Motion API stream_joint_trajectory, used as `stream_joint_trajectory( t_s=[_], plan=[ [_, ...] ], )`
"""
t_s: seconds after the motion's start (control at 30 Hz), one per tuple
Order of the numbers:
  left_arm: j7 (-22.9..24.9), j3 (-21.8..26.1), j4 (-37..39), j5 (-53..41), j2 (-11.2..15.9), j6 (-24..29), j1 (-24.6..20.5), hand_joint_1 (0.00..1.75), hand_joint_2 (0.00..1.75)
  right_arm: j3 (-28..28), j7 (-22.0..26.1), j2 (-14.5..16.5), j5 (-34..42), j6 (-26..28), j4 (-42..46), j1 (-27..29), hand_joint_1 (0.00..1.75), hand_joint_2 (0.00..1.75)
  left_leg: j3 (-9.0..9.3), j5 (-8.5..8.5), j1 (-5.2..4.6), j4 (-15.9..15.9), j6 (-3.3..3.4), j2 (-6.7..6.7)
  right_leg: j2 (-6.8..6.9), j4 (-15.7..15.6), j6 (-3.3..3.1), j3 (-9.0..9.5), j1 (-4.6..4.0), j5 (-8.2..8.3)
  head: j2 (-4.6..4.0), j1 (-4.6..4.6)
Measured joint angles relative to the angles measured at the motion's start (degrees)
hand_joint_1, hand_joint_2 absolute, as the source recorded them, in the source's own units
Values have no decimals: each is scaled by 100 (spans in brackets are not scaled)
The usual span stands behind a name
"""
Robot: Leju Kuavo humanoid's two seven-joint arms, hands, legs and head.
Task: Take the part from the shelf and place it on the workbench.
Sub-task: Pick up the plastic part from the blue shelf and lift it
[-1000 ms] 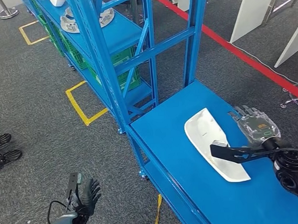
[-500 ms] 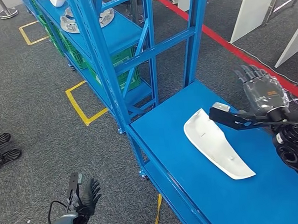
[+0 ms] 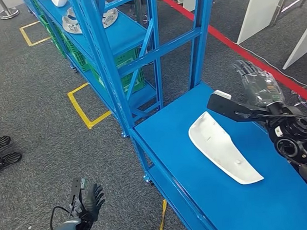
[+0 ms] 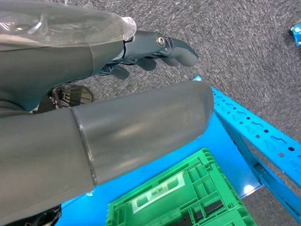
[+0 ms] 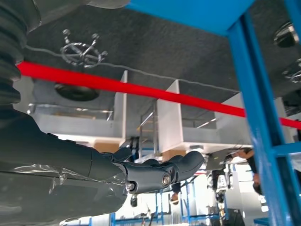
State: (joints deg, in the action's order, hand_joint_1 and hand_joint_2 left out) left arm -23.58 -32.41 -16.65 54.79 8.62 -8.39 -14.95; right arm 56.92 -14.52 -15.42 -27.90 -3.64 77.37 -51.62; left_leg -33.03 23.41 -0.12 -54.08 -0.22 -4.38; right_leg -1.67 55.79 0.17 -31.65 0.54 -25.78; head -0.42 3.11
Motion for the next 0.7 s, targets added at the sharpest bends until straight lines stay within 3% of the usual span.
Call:
stream_joint_trajectory(
  t_s=[0.13, 0.43, 0.7],
  plan=[
    [0, 0, 0, -2, -2, 0, 1, 0, 0, -2, 27, 152, 361, 75, -124, -15, 0, 175, 0, 0, 0, 0, 0, -1, 1, 0, 0, 0, -2, 0, 0, 0],
    [35, 0, 0, -14, -20, 3, -10, 0, 0, 32, 113, 522, 2052, 215, -525, 60, 0, 175, 0, 0, 0, 0, 0, 2, -1, -1, 0, 0, 0, 0, 0, -1],
    [52, 0, 0, -2, -30, 8, -12, 0, 0, 140, 134, 779, 2539, 127, -918, 215, 0, 175, 0, 0, 1, 0, 0, 1, -1, -1, 0, 0, -1, 0, 0, -1]
  ],
)
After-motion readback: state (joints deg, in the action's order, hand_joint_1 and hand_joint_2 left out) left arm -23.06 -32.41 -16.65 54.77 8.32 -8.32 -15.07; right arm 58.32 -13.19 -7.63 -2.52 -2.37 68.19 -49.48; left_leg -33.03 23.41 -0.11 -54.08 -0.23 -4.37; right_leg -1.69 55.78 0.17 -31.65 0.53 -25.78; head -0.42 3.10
